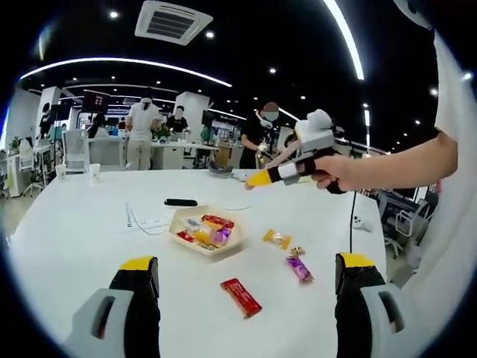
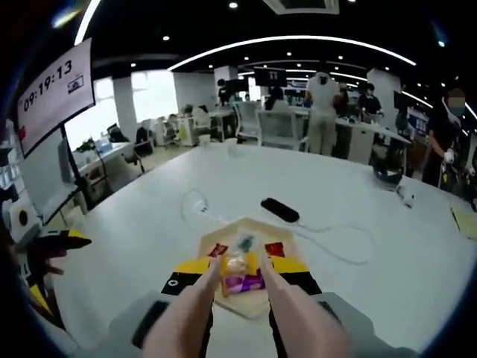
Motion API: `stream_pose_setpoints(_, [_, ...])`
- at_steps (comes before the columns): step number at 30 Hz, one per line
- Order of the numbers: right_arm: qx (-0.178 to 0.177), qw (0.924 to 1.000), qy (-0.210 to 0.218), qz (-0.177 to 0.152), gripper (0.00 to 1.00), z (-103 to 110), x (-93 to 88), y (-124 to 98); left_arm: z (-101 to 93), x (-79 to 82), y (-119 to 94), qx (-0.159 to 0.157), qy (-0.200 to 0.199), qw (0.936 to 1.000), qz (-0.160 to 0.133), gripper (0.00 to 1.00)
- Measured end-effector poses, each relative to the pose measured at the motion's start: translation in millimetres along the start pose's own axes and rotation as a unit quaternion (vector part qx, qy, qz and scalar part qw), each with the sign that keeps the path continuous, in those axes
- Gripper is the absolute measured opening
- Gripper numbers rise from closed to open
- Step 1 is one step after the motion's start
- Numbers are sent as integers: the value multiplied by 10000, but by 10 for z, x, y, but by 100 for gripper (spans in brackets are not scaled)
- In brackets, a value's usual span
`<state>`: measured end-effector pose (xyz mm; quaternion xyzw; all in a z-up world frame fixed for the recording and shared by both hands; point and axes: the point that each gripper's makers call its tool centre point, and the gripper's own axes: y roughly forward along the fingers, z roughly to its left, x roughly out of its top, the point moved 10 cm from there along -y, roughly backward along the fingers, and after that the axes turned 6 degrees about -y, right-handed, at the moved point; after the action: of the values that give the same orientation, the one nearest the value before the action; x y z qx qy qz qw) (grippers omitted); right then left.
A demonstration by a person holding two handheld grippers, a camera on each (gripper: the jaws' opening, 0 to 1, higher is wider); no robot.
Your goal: Place the target food into the container with the food tongs after gripping and lifting it, then release it inside without dropping or visibly crushing the food.
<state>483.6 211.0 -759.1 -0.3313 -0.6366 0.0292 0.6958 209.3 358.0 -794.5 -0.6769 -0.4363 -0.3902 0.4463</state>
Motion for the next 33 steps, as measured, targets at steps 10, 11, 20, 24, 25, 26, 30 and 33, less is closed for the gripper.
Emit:
stream_pose_setpoints(10, [-53,9999,98,-55,28,181,21,-164,-111,-56,-41,-120,133,9998,17,99])
stream_pose_setpoints(11, [-50,9999,89,-20,28,219,-9,-166,-128,-68,-59,-109,131,9999,3,99])
stream_pose_setpoints(20, [-11,9997,-195,154,28,282,-45,-175,-163,-114,-178,-101,128,9999,-1,99])
stream_pose_setpoints(24, [-89,9999,-23,103,28,305,-39,-207,-120,-132,-187,-93,154,9998,31,99])
stream_pose_setpoints(25, [-114,9999,21,96,28,318,-46,-214,-111,-127,-186,-106,161,9998,17,99])
stream_pose_setpoints(26, [-129,9999,20,97,28,311,-57,-199,-107,-122,-186,-117,158,9998,-1,99])
stream_pose_setpoints(30, [-268,9995,-9,157,28,301,-72,-193,-84,-154,-132,-130,164,9998,58,99])
stream_pose_setpoints(33, [-306,9994,135,114,28,279,-84,-190,-108,-141,-82,-200,132,9997,43,99])
